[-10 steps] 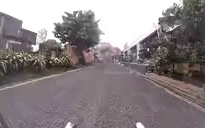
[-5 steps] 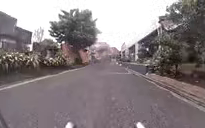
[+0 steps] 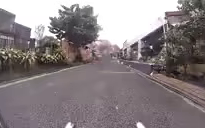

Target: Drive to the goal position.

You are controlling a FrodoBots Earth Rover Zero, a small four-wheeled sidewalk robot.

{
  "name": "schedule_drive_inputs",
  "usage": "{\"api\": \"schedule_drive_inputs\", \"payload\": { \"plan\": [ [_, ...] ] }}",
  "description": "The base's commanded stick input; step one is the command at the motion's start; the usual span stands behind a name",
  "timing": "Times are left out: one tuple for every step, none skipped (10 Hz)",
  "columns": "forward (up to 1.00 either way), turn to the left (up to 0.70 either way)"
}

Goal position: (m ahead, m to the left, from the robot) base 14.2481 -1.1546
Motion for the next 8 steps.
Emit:
{"api": "schedule_drive_inputs", "payload": {
  "plan": [
    [0.7, -0.1],
    [0.7, -0.13],
    [0.7, -0.03],
    [0.7, 0.0],
    [0.7, 0.0],
    [0.7, 0.0],
    [0.7, 0.0],
    [0.7, 0.0]
  ]
}}
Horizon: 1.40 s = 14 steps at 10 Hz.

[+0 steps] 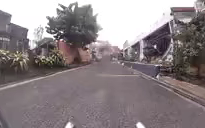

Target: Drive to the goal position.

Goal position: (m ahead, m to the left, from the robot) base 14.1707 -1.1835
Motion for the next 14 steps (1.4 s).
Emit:
{"api": "schedule_drive_inputs", "payload": {
  "plan": [
    [0.7, 0.0],
    [0.7, 0.0],
    [0.7, 0.0],
    [0.7, 0.0],
    [0.7, 0.0],
    [0.7, 0.0],
    [0.7, 0.0],
    [0.7, 0.0],
    [0.7, 0.0],
    [0.7, 0.0],
    [0.7, 0.0],
    [0.7, 0.0],
    [0.7, 0.0],
    [0.7, 0.0]
  ]
}}
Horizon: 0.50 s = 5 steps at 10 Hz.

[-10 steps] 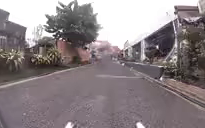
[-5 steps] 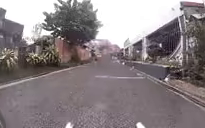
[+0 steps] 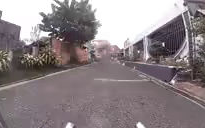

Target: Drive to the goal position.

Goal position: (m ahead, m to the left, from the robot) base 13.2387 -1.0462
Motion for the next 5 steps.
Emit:
{"api": "schedule_drive_inputs", "payload": {
  "plan": [
    [0.7, 0.0],
    [0.7, 0.0],
    [0.7, 0.0],
    [0.7, 0.0],
    [0.7, 0.0]
  ]
}}
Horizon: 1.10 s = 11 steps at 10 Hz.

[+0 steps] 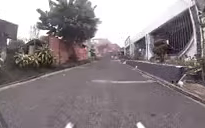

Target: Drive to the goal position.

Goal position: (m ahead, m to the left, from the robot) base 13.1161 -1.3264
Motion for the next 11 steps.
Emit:
{"api": "schedule_drive_inputs", "payload": {
  "plan": [
    [0.7, 0.0],
    [0.7, 0.0],
    [0.7, 0.0],
    [0.7, 0.0],
    [0.7, 0.0],
    [0.7, -0.09],
    [0.7, -0.12],
    [0.7, -0.11],
    [0.7, -0.1],
    [0.7, -0.09],
    [0.7, -0.07]
  ]
}}
